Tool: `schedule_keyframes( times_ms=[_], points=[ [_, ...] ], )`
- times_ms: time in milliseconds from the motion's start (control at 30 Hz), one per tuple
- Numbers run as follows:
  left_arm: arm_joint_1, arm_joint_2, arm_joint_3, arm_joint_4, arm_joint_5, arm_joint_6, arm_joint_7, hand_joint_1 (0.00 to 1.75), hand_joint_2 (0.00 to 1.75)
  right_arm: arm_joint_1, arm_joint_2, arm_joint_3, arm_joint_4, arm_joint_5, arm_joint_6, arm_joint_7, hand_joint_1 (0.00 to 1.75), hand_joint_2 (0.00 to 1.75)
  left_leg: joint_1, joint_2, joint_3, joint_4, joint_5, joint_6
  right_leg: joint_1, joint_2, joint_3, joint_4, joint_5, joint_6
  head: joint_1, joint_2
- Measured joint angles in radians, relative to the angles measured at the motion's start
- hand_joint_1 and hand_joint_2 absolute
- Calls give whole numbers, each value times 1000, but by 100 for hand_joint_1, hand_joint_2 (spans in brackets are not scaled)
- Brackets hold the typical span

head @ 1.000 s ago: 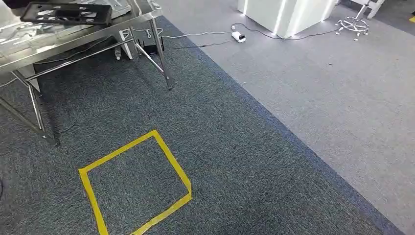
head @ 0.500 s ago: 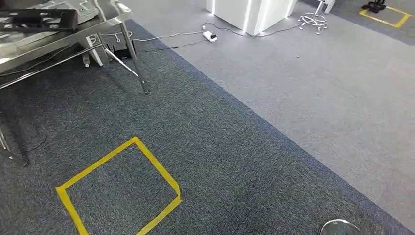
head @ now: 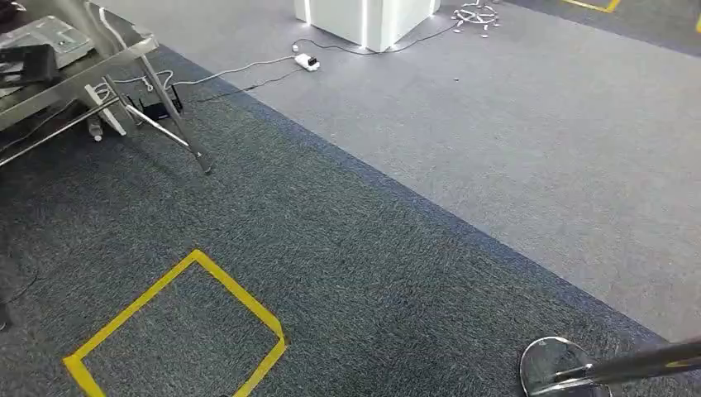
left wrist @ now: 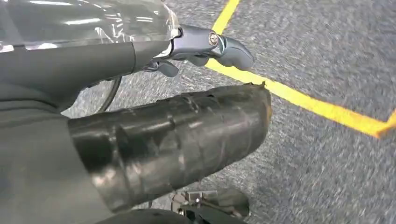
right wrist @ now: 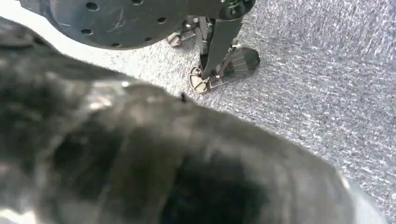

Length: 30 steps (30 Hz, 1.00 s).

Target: Take the parts from the cabinet and place them on the table.

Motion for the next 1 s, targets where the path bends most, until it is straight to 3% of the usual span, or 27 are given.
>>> schedule_keyframes(
  times_ms=[33, 100, 133, 167, 233, 300, 333, 367, 400, 467, 500, 533, 600, 633, 667, 800, 833, 867, 900, 967, 1000],
  points=[
    [1, 0, 0, 0, 0, 0, 1, 0, 0, 1, 0, 0, 0, 1, 0, 0, 0, 0, 0, 0, 6, -22, 31, 4, 2, 13, 0, 3, -1, -1, 0, 0],
    [1, 0, 1, 0, 1, 0, 1, 0, 0, 0, 0, 0, 0, 2, 1, 3, 0, 0, -1, -14, 70, -174, 127, 15, 4, 40, 2, 7, -2, 0, 0, 0],
    [1, 0, 1, 0, 1, 0, 0, 0, 0, 0, 0, 0, 0, 3, 2, 5, 0, 0, -3, -48, 110, -266, 169, 24, 3, 51, 1, 8, -2, 1, 0, 0],
    [0, 2, 2, 0, 1, 0, 0, 0, 0, 0, 4, 0, 2, 4, 3, 6, 0, 0, -4, -94, 120, -300, 157, 30, 6, 56, -2, 12, -2, 6, 2, 0],
    [-2, 2, 2, 0, 0, 0, -1, 0, 0, -1, 3, 0, 2, 5, 3, 7, 0, 0, -11, -72, 119, -306, 165, 29, -3, 72, -9, 10, 3, 22, 1, 0],
    [-5, 1, 2, 0, 0, 0, -1, 0, 0, 2, 3, 0, 3, 8, 4, 8, 0, 0, -12, -54, 129, -317, 172, 41, -3, 93, -9, -1, 10, 37, 1, 0],
    [-3, 0, 2, 0, 2, 1, 0, 0, 0, 2, 3, 0, 3, 10, 4, 8, 0, 0, -3, -37, 136, -333, 184, 49, -3, 57, -9, 14, 5, 35, 1, 0],
    [-2, 0, 2, 0, 1, 1, 0, 0, 0, 1, 3, 0, 3, 10, 4, 8, 0, 0, -4, -29, 138, -338, 186, 54, 2, 14, -24, 44, -21, 36, 4, 0],
    [-1, 0, 2, 0, 1, 1, 0, 0, 0, -1, 3, 0, 3, 11, 4, 9, 0, 0, -5, -16, 137, -339, 188, 59, 1, -6, -60, 115, -66, 39, 5, 0],
    [2, 0, 2, 0, 1, 1, 0, 0, 0, -1, 3, 0, 3, 11, 5, 10, 0, 0, -8, 10, 135, -338, 186, 59, -3, -19, -133, 264, -131, 46, 5, 0],
    [2, 0, 2, 0, 1, 1, 0, 0, 0, -1, 3, 0, 3, 11, 6, 10, 0, 0, -8, 23, 134, -337, 185, 58, -4, -22, -151, 301, -136, 49, 5, 0],
    [1, 0, 2, 0, 1, 1, 0, 0, 0, 1, 3, 0, 3, 12, 6, 11, 0, 0, -8, 35, 135, -336, 183, 57, -7, -24, -143, 288, -116, 52, 5, 0],
    [0, -2, 2, 0, 1, 1, 0, 0, 0, 3, 2, 0, 3, 14, 6, 11, 0, 0, -7, 56, 138, -332, 178, 50, -13, -37, -65, 147, -38, 54, 5, 0],
    [0, -3, 2, 0, 1, 1, 0, 0, 0, 3, 1, 0, 3, 14, 6, 11, 0, 0, -6, 65, 141, -330, 173, 44, -13, -62, -13, 56, -3, 53, 5, 0],
    [0, -3, 2, 0, 1, 1, 0, 0, 0, 0, 1, 0, 3, 16, 6, 11, 0, 0, -12, 74, 143, -326, 168, 36, -7, -101, 7, 7, -15, 49, 5, 0],
    [-5, -3, 2, 0, 2, 1, -1, 0, 0, 0, 1, 0, 4, 17, 6, 15, 0, 0, -11, 98, 155, -327, 159, 13, 1, -63, 3, 7, -11, 22, 3, 0],
    [-5, -3, 3, 0, 2, 1, -1, 0, 0, 0, 1, 0, 4, 17, 6, 15, 0, 0, -6, 89, 150, -322, 152, 5, -4, -54, 7, 1, -5, 12, 3, 0],
    [-5, -3, 3, 0, 2, 2, -1, 0, 0, 0, 1, 0, 5, 18, 6, 16, 0, 0, -4, 45, 143, -295, 128, 1, -3, -47, 6, 1, -3, 7, 2, 0],
    [-4, -3, 3, 0, 1, 2, -1, 0, 0, -1, 1, 0, 5, 18, 6, 16, 0, 0, -4, 18, 115, -232, 84, 1, -2, -40, 4, 2, -2, 1, 2, 0],
    [-1, -3, 3, 0, 2, 2, 0, 0, 0, -3, 1, 0, 5, 19, 8, 16, 0, 0, -4, 3, 40, -75, 13, 3, 5, -21, 0, 2, -1, -7, 2, 0],
    [1, -3, 5, 0, 2, 2, 0, 0, 0, -3, 1, 0, 5, 20, 8, 17, 0, 0, -4, 1, 11, -19, 1, 5, 9, -8, -2, 3, -1, -8, 2, 0]
  ],
)
